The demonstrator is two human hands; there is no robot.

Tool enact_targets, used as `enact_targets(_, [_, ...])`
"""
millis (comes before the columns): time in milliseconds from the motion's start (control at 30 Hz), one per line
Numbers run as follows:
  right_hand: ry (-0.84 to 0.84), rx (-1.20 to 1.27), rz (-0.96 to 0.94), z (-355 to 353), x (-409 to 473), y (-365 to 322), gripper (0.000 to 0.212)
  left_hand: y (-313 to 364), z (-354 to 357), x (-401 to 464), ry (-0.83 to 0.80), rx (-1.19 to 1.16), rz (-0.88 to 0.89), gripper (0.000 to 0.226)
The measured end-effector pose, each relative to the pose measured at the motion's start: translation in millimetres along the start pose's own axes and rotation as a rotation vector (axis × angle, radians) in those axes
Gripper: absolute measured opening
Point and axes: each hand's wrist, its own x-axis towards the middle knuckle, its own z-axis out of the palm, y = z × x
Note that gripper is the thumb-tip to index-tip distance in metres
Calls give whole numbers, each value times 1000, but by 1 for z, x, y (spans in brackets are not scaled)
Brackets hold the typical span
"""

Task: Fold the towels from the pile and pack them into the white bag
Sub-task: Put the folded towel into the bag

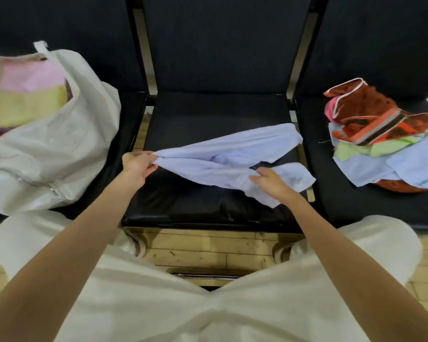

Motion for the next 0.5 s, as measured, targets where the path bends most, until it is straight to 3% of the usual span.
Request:
enact_targets(100, [163, 274, 91, -11, 7, -2, 26, -8, -14, 8, 87, 188, 64, 7])
enact_targets(200, [283, 190, 186, -13, 16, 5, 43, -18, -29, 14, 115, 398, 74, 6])
enact_targets(267, [336, 0, 164, -9, 20, 8, 37, -25, -37, 15, 115, 553, 69, 6])
enact_targets(333, [371, -217, 88, -1, 21, 10, 7, -31, -45, 13, 91, 733, 101, 8])
enact_targets(400, [394, -426, -45, 10, 21, 15, 25, -34, -50, 9, 50, 864, 181, 11])
enact_targets(500, [281, -460, -387, 18, 23, 14, 38, -31, -46, 2, 24, 971, 276, 17])
